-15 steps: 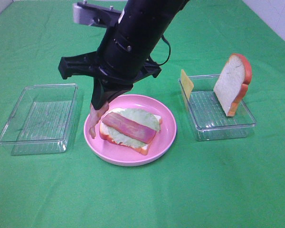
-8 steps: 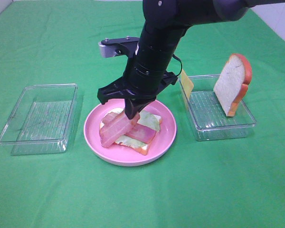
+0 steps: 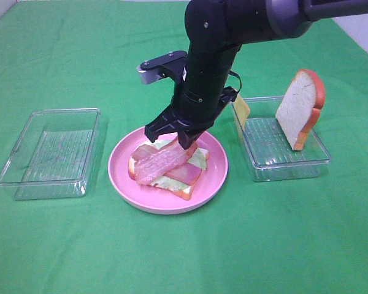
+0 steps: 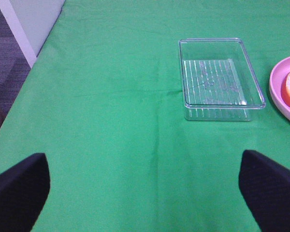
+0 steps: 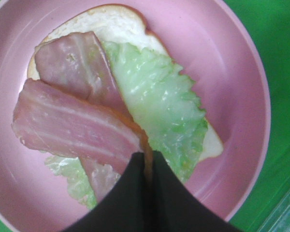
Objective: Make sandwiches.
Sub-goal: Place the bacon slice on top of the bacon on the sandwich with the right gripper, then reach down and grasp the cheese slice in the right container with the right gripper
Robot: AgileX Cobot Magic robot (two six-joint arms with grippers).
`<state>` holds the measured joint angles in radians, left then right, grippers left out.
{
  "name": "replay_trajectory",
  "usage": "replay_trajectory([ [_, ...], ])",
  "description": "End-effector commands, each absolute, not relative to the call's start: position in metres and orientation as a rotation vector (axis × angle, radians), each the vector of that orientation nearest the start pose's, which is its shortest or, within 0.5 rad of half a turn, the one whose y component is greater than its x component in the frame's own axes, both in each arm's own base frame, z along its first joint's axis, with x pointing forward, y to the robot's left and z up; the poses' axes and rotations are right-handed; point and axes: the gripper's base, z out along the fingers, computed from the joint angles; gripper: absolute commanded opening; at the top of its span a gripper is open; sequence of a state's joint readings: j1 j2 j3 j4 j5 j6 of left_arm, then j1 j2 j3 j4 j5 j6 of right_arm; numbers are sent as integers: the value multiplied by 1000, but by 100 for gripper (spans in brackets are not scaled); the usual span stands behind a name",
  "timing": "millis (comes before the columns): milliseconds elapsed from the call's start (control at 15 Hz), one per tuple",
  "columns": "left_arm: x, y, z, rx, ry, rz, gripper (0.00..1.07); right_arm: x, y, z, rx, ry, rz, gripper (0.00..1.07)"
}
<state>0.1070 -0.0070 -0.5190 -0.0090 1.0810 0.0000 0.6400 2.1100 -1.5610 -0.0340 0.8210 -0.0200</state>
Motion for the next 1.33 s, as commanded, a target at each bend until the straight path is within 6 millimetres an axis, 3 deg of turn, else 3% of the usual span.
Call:
replay_trajectory([
  [67,-11,-2,280,-116,2020,45,101,356,259,160,-998,2679,51,0],
  [133,-11,-2,280,-116,2020,45,101,356,259,159,-999,2677,53,1],
  [333,-11,-2,280,-116,2020,45,101,354,261,168,-987,2685,81,87],
  [400,-11,-2,280,-116,2020,45,101,353,265,180,-995,2684,87,97],
  [667,-11,-2,280,-116,2020,45,101,357,266,239,-978,2633,64,97],
  [867,-11,-2,280,-116,2020,45,101,368,258,276,-925,2583,-97,97],
  [1000,-11,-2,280,-116,2020,45,101,378,244,283,-850,2596,-109,97],
  [1133,-11,-2,280,-116,2020,45,101,397,209,282,-713,2664,-77,97],
  [1333,-11,-2,280,-116,2020,45,101,417,173,272,-565,2740,-20,97],
])
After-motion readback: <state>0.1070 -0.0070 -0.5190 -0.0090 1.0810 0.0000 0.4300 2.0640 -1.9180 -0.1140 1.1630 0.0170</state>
